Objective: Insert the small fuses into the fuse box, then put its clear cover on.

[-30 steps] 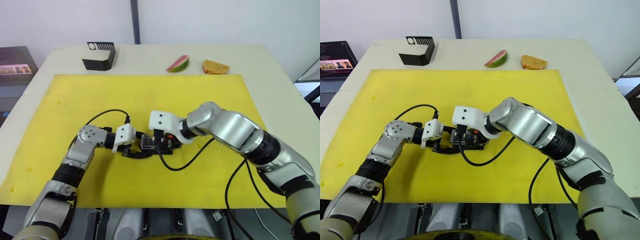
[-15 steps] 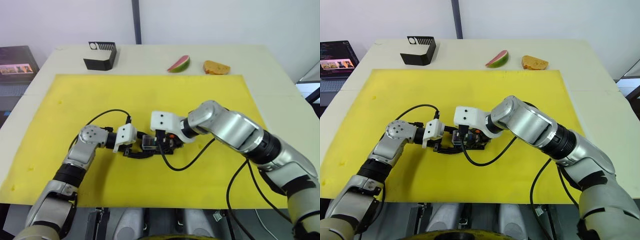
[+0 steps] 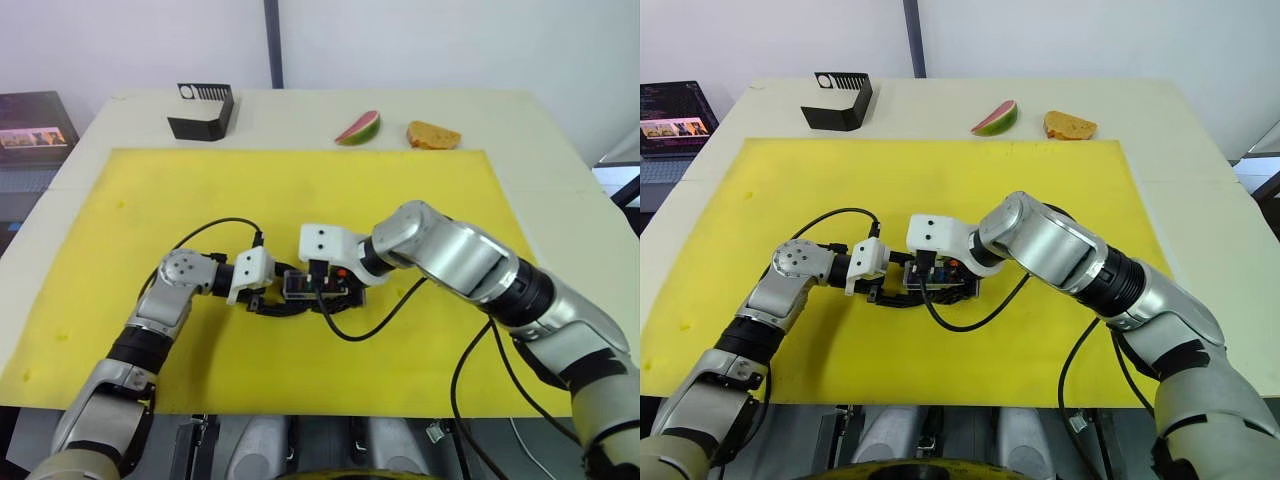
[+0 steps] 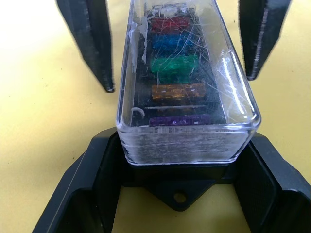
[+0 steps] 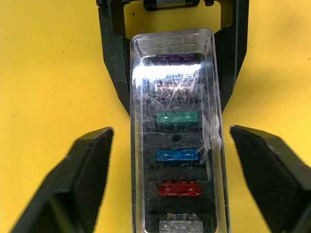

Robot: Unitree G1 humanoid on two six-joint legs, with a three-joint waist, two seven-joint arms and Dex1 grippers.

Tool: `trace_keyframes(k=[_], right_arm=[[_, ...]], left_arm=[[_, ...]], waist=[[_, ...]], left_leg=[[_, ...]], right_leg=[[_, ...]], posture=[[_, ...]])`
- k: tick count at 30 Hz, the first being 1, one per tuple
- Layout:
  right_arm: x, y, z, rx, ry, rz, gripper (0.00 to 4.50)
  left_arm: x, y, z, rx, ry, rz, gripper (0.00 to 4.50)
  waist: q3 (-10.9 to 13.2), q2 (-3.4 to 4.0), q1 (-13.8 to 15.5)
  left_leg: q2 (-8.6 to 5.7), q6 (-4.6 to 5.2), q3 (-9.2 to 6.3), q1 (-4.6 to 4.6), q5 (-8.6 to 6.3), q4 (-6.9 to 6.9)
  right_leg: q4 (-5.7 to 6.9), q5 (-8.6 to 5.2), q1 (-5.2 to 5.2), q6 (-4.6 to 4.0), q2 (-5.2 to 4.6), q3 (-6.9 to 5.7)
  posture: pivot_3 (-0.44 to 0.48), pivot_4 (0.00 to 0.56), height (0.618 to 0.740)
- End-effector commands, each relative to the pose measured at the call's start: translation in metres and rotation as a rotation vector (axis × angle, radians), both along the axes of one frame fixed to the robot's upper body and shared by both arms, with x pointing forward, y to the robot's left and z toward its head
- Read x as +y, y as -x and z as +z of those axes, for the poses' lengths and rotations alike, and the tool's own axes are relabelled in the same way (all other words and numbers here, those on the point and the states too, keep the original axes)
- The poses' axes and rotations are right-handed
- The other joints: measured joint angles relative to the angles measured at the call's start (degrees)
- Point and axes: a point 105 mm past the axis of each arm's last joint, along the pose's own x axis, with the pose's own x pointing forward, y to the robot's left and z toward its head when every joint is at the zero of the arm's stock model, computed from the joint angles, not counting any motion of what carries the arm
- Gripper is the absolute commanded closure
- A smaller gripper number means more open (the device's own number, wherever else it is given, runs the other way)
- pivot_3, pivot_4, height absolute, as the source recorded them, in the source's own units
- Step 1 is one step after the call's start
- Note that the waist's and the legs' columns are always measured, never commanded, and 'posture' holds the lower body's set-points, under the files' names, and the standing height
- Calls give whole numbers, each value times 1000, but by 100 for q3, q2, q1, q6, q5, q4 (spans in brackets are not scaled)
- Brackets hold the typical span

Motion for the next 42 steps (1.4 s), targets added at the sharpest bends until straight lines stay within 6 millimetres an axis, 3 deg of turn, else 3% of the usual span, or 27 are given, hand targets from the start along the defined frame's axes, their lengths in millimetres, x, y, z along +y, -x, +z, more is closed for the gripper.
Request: trace_keyframes(k=[1, 9, 15, 19, 24, 33, 37, 40, 42], right_arm=[[0, 1, 15, -32, -36, 14, 493], [-6, 23, 69, -31, -254, 133, 493], [-17, 16, 77, -118, -419, 102, 493], [-15, 12, 58, -157, -540, 87, 1726], [-15, 14, 43, -121, -620, 87, 4330], [-15, 14, 38, -98, -624, 61, 4430], [-19, 8, 3, -42, -528, 13, 4430], [-34, -1, -41, -1, -378, -61, 4430], [-44, -3, -57, 30, -338, -90, 4430]], left_arm=[[0, -2, -8, 15, -29, 21, 1885], [1, -2, -7, 19, -27, 26, 1885], [2, -3, -7, 22, -32, 26, 1885], [1, -3, -7, 24, -32, 22, 1885], [1, -3, -8, 25, -38, 18, 1885], [2, -2, -8, 28, -44, 16, 1885], [2, -1, -7, 29, -43, 16, 1885], [2, 0, -8, 31, -45, 14, 1885], [1, 0, -8, 31, -46, 12, 1885]], waist=[[0, 0, -1], [0, 0, 1], [-1, -3, 2], [-2, -3, 3], [-1, -3, 3], [-2, -3, 1], [-2, -3, 1], [-5, 3, -10], [-24, 3, -11]], left_leg=[[0, 1, 0, 0, 0, 0], [0, 10, -2, -3, -6, 5], [0, 16, -5, 0, -10, 5], [0, 15, -6, 0, -9, 5], [0, 14, -5, -1, -8, 12], [0, 15, -5, 0, -9, 13], [0, 15, -5, 0, -9, 13], [0, 15, -5, 2, -9, 14], [2, 15, -2, 15, -9, 15]], right_leg=[[0, 0, 0, 0, 0, 0], [-2, 0, 3, 0, -1, 0], [-4, 0, 8, 0, -3, -1], [-3, 0, 8, 1, -3, -1], [-3, 1, 10, 2, -2, -1], [-2, 1, 11, 2, 0, -1], [-2, 1, 13, 2, 0, -1], [-3, 1, 15, 2, 0, -2], [-4, 1, 26, 3, 3, -1]], posture=[[0, 150, 740], [0, 150, 740], [0, 150, 740], [0, 150, 740], [0, 150, 740], [0, 150, 740], [0, 150, 740], [0, 150, 740], [0, 150, 740]])
